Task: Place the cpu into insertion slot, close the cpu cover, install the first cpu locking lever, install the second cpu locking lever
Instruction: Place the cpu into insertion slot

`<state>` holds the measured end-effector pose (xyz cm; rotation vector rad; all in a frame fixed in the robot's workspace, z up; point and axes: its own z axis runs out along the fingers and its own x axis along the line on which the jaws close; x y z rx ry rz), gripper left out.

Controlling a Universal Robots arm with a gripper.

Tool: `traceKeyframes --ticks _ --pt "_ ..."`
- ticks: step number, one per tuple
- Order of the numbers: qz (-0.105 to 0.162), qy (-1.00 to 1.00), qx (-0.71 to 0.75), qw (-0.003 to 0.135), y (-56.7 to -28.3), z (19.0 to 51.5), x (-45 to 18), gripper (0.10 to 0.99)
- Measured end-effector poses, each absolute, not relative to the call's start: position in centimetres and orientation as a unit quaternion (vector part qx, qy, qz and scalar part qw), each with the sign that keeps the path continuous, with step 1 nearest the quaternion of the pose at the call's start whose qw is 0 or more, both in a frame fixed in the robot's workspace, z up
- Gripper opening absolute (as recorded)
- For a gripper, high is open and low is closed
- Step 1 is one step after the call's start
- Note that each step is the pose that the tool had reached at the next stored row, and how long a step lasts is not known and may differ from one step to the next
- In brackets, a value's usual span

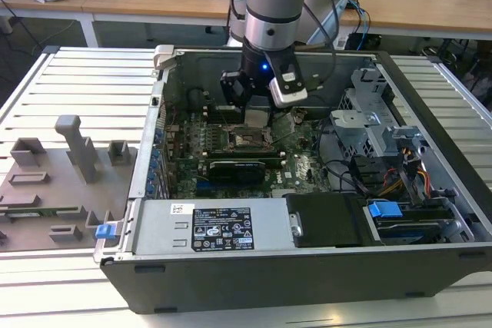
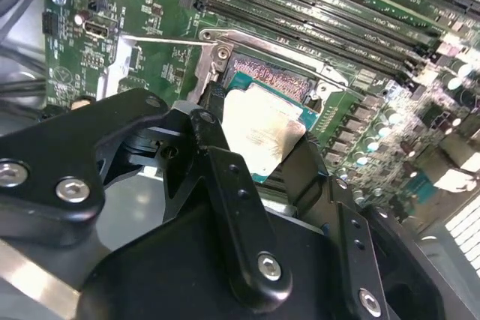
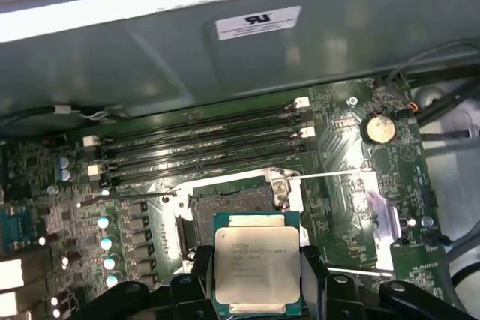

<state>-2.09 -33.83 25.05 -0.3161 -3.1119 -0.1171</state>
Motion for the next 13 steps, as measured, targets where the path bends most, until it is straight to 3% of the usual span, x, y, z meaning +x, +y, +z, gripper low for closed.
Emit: traceKeyframes --ticks 13 --pt "-0.037 -0.988 -0.147 0.004 -33.83 25.02 -2.01 0.545"
